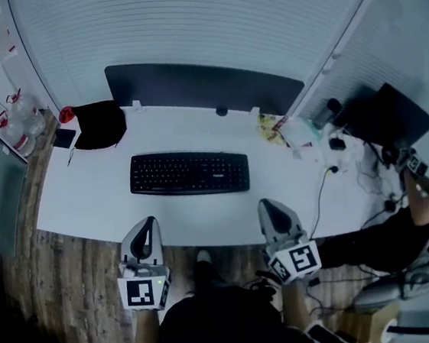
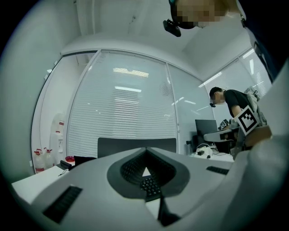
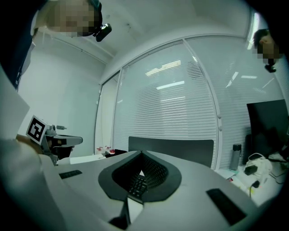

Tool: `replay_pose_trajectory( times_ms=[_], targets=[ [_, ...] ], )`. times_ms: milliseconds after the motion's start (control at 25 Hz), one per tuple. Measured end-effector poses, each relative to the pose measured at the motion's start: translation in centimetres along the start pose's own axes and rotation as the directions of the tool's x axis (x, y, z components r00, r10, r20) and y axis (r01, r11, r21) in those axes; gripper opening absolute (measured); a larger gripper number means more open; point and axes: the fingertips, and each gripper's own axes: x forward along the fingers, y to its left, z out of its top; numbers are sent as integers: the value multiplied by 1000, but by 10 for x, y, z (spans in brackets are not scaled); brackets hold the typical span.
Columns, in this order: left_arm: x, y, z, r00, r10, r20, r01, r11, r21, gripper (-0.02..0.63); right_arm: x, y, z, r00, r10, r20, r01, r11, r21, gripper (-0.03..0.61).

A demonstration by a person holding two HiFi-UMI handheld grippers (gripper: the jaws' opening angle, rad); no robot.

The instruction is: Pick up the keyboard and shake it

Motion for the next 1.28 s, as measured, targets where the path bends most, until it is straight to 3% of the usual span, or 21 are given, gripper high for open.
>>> replay_pose_trajectory(
  times_ms=[240, 360, 480, 560, 640, 880, 1040, 1280],
  targets=[
    [52, 18, -4, 999, 35, -25, -35, 999, -11, 3, 42, -36, -10, 1000, 10, -26, -8, 999, 44, 2],
    [64, 28, -18, 996, 55, -70, -54, 998, 7, 3, 55, -48, -21, 998, 14, -54, -10, 998, 65, 2],
    [74, 43, -18, 993, 99, -69, -101, 994, -31, 3, 69, -54, -25, 997, 20, -69, -15, 997, 75, 3],
    [72, 55, -26, 987, 116, -109, -119, 992, -27, 3, 74, -53, -25, 997, 23, -74, -17, 997, 79, 3],
    [69, 65, -37, 980, 121, -157, -125, 992, -16, 3, 76, -53, -28, 996, 18, -85, -12, 997, 81, 2],
    [79, 91, -41, 983, 110, -146, -115, 993, -32, 3, 85, -56, -30, 994, -29, -107, 38, 995, 88, 3],
    [90, 106, -41, 982, 79, -170, -86, 996, -35, 3, 91, -52, -23, 993, -52, -107, 63, 993, 99, 2],
    [97, 131, -58, 970, 103, -222, -115, 992, -41, 5, 103, -53, -24, 991, -76, -113, 89, 989, 121, 3]
  ],
)
